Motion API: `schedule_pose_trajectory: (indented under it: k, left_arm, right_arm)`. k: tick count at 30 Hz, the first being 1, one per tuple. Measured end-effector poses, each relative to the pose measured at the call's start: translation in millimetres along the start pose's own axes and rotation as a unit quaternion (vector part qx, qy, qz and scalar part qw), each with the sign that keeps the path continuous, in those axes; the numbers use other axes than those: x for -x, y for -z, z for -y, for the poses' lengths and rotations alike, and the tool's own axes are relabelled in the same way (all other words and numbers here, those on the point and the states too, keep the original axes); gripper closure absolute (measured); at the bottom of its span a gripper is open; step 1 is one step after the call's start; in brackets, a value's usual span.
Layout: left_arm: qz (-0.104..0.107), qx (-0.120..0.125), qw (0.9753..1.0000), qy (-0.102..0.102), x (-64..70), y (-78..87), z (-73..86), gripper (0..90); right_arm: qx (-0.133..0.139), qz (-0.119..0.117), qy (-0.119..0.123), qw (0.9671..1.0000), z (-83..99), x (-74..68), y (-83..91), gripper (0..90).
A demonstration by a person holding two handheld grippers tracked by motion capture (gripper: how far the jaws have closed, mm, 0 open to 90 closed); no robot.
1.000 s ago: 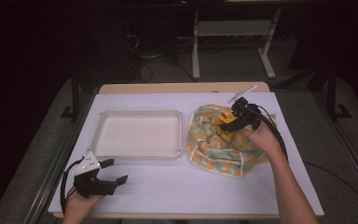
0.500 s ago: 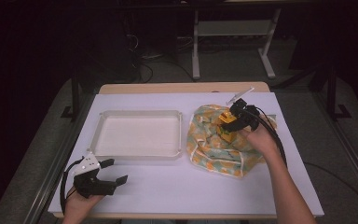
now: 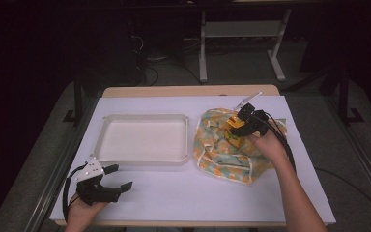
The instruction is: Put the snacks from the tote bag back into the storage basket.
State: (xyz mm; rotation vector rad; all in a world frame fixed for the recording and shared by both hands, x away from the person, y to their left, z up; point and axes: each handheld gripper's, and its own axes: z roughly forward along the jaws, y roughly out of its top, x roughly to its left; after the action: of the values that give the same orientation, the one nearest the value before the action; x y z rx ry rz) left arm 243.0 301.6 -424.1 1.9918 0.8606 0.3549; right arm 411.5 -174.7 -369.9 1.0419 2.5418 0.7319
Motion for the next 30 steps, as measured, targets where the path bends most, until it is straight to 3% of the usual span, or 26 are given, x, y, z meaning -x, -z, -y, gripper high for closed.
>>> schedule_pose_trajectory:
  k: [11,30]
  left_arm:
    - [0.0,0.002,1.0,0.001,0.2,0.0,0.0,14.7]
    - [0.001,0.003,1.0,0.006,-1.5,-0.4,0.4,14.8]
  right_arm:
    - [-0.003,0.01,0.003,0.9999,-1.5,-2.5,0.1,47.8]
    - [0.007,-0.003,-0.002,1.0,-1.5,3.4,7.8,49.3]
